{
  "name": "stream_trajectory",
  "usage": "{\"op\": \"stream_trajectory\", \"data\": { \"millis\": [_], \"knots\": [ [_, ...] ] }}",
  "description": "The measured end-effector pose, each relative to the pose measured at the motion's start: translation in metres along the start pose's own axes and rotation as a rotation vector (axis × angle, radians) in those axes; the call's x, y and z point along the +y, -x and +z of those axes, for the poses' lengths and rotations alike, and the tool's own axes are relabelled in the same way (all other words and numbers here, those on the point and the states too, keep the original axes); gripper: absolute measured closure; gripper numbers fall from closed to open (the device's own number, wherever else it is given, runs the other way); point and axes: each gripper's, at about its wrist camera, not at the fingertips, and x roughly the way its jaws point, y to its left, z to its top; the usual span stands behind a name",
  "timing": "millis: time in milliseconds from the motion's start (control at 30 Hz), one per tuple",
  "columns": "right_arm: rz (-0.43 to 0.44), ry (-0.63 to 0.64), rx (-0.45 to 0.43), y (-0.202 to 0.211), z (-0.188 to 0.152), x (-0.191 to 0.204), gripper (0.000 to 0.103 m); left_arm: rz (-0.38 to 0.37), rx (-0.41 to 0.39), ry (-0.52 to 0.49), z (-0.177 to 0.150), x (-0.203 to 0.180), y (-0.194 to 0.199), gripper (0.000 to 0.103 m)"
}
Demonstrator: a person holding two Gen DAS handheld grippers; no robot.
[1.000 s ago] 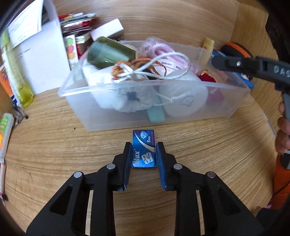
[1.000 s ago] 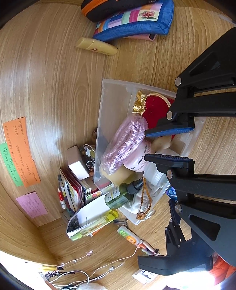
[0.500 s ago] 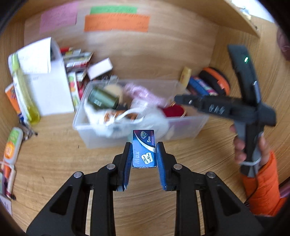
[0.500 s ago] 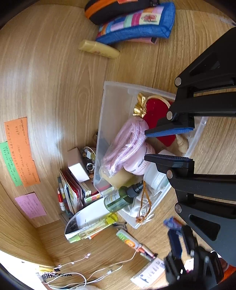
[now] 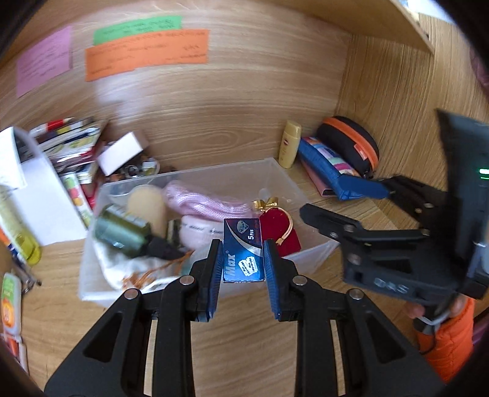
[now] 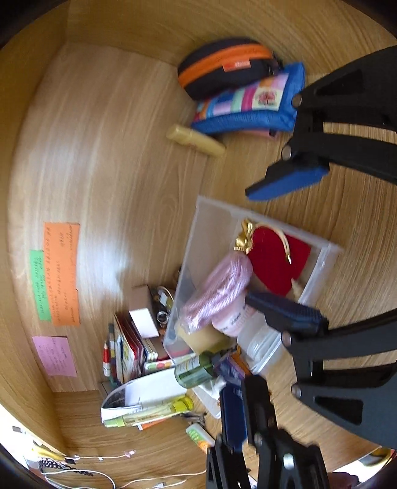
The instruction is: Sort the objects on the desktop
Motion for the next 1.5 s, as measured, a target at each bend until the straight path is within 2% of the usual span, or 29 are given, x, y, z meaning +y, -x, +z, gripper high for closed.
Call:
{"op": "stream_trajectory", "data": {
  "millis": [100, 267, 633, 733, 767, 800, 833, 967, 1100, 1200, 1333, 1500],
  "knots": [
    [-0.030, 0.001, -0.012, 0.005, 0.000, -0.006, 0.034, -0.009, 0.030, -0.007, 0.002, -0.004, -0.018, 0.077],
    [-0.056, -0.009, 0.000, 0.006, -0.002, -0.019, 0.030, -0.017, 0.065, -0.016, 0.003, -0.008, -0.041, 0.077],
    [-0.060, -0.022, 0.029, -0.002, -0.003, -0.025, 0.030, 0.007, 0.034, -0.029, 0.005, -0.003, -0.039, 0.076],
    [-0.058, -0.018, 0.024, 0.001, -0.003, -0.021, 0.029, 0.021, 0.019, -0.009, 0.006, 0.003, -0.032, 0.063],
    [-0.058, -0.018, 0.022, 0.002, -0.003, -0.020, 0.028, 0.025, 0.010, 0.000, 0.006, 0.006, -0.029, 0.053],
    [-0.058, -0.017, 0.020, 0.003, -0.002, -0.018, 0.025, 0.036, -0.003, 0.008, 0.006, 0.008, -0.025, 0.047],
    [-0.060, -0.016, 0.017, 0.005, -0.002, -0.017, 0.022, 0.055, -0.019, 0.015, 0.006, 0.011, -0.020, 0.045],
    [-0.060, -0.010, 0.010, 0.011, -0.001, -0.010, 0.022, 0.129, -0.065, 0.040, 0.004, 0.022, -0.001, 0.024],
    [-0.052, -0.009, 0.011, 0.017, 0.000, 0.001, 0.021, 0.198, -0.105, 0.055, -0.002, 0.031, 0.022, 0.008],
    [-0.048, -0.012, 0.008, 0.024, -0.001, 0.011, 0.019, 0.236, -0.139, 0.061, -0.009, 0.034, 0.040, 0.005],
    [-0.049, -0.011, -0.017, 0.039, -0.004, 0.026, 0.006, 0.245, -0.168, 0.079, -0.020, 0.038, 0.061, 0.002],
    [-0.060, -0.004, -0.052, 0.061, -0.010, 0.045, 0.004, 0.261, -0.190, 0.090, -0.035, 0.038, 0.078, 0.002]
  ]
}}
